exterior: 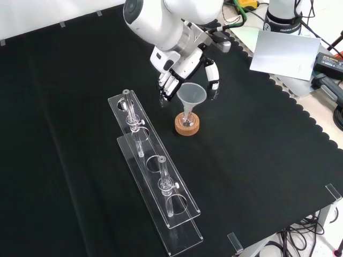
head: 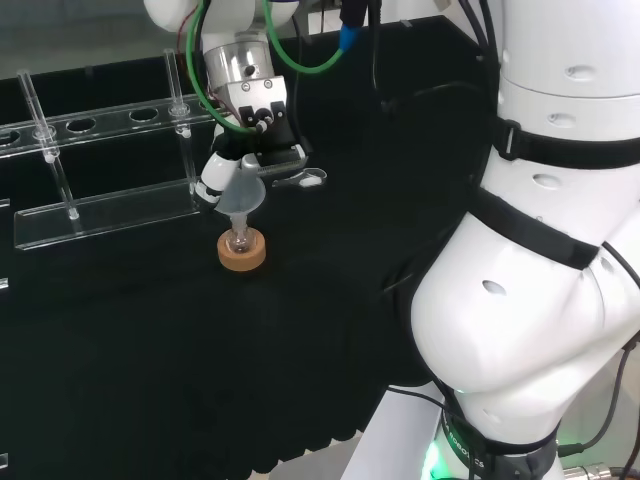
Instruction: Place the funnel on the round-bottom flask.
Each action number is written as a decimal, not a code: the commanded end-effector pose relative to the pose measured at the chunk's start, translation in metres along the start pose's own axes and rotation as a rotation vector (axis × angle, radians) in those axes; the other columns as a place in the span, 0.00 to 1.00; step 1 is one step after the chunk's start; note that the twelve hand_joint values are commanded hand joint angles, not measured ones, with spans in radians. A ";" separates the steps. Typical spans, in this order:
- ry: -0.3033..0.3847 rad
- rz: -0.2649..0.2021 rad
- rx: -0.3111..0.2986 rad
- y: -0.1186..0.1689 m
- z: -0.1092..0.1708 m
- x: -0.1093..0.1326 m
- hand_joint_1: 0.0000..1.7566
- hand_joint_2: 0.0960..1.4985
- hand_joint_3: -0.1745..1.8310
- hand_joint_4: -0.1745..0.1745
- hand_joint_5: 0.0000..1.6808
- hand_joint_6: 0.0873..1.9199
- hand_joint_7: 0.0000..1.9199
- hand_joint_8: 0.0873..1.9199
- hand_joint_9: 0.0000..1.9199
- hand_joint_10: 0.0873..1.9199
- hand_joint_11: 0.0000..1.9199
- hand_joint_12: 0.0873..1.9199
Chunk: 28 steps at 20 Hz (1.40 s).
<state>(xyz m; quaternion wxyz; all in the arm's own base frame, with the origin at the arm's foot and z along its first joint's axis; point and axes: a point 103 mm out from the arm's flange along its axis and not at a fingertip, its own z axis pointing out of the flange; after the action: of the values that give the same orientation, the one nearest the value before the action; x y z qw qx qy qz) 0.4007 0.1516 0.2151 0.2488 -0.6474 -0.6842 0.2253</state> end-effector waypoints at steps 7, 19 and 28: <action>0.021 -0.026 -0.100 -0.024 -0.033 -0.010 0.35 0.40 0.25 0.30 0.08 0.00 0.00 0.20 0.05 0.41 0.08 0.79; 0.053 -0.018 -0.171 -0.037 -0.053 -0.047 0.38 0.41 0.25 0.30 0.15 0.00 0.07 0.34 0.18 0.36 0.16 0.75; 0.091 0.010 -0.201 -0.040 -0.059 -0.086 0.40 0.41 0.26 0.31 0.17 0.00 0.09 0.34 0.21 0.34 0.18 0.74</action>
<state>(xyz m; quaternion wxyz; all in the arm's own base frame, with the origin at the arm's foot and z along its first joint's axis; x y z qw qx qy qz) 0.4088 0.1011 0.2763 0.2147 -0.6681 -0.6968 0.1484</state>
